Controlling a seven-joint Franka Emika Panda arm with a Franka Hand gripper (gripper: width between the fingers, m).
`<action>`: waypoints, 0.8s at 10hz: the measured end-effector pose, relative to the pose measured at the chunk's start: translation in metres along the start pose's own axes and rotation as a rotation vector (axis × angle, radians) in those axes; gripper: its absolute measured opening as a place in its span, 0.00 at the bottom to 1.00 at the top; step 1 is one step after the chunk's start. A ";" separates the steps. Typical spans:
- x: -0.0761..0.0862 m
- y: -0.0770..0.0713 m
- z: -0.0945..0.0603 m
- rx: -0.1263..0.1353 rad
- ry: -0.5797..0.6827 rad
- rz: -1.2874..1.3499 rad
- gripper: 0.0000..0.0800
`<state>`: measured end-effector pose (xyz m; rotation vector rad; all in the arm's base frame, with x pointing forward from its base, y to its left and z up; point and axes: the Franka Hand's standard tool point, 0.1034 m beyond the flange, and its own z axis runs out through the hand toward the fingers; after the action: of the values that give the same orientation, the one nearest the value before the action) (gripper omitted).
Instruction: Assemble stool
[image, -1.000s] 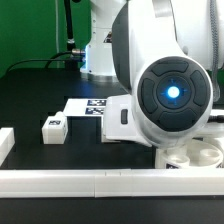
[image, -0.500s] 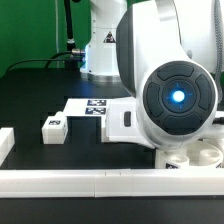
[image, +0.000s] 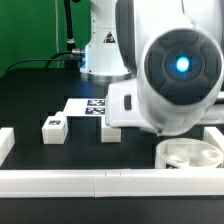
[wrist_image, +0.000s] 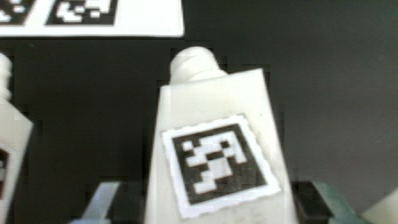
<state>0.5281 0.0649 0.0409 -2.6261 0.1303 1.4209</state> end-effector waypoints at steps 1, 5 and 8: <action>-0.011 0.001 -0.015 0.004 0.015 -0.008 0.41; -0.007 0.000 -0.037 0.007 0.118 -0.045 0.41; 0.006 -0.006 -0.066 0.010 0.385 -0.070 0.41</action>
Offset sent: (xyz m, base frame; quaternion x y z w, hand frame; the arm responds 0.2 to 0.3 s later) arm 0.0160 -0.0060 -0.0089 -0.0348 0.1051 -0.0289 0.9934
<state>0.5868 0.0593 0.0726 -2.8324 0.0861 0.8776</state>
